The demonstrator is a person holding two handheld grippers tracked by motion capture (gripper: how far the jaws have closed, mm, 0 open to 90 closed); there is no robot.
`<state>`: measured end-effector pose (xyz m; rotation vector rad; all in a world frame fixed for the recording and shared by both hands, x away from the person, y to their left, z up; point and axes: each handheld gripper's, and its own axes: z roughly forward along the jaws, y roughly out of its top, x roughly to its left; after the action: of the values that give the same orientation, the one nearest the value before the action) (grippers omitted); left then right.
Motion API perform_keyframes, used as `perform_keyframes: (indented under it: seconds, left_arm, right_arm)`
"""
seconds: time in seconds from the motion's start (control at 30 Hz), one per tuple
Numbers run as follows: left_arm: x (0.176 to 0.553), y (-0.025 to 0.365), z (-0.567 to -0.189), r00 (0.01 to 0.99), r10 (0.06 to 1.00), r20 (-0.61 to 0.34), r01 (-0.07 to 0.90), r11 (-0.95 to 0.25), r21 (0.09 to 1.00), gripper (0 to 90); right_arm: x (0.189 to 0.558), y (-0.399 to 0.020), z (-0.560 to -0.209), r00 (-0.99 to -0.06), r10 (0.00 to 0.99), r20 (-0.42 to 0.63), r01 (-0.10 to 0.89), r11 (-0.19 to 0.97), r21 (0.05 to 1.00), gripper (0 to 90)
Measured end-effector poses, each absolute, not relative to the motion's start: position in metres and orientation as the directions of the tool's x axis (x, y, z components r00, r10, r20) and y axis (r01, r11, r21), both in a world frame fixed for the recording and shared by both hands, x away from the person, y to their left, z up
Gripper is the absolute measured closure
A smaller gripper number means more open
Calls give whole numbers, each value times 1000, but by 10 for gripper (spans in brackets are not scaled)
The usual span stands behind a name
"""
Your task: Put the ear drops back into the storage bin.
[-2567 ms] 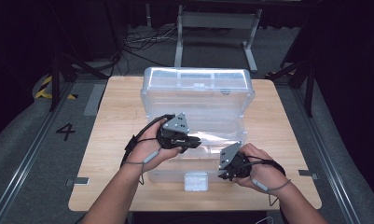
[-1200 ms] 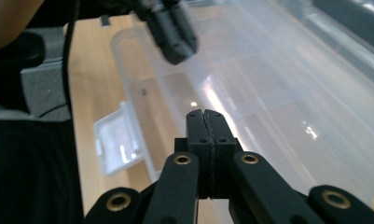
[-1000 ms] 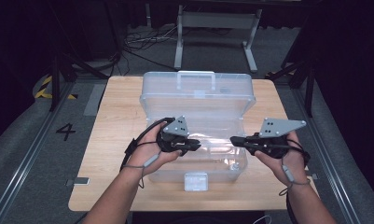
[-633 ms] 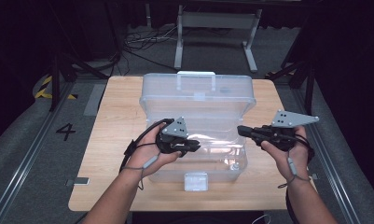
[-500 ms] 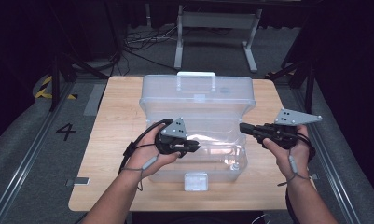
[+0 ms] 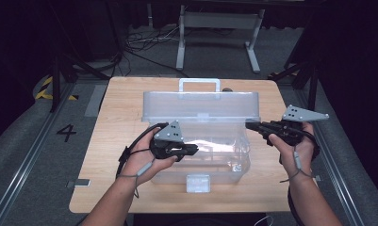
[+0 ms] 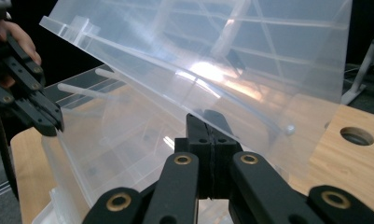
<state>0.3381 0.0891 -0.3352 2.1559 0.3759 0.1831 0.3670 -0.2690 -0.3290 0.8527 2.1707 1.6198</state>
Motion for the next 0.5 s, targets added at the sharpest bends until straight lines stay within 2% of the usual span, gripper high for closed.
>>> perform_keyframes:
  seconds: [0.17,0.3,0.5]
  left_arm:
    - [334,103,-329,926,379,3,208,-514,832,852]
    - [334,112,-326,905,425,-20,238,-466,852,807]
    - [334,129,-324,877,479,-42,274,-427,862,803]
  right_arm:
    - [367,-270,-329,-775,622,110,281,183,942,900]
    - [366,-270,-329,-775,622,111,284,186,941,900]
    - [363,-273,-328,-776,623,101,282,199,939,900]
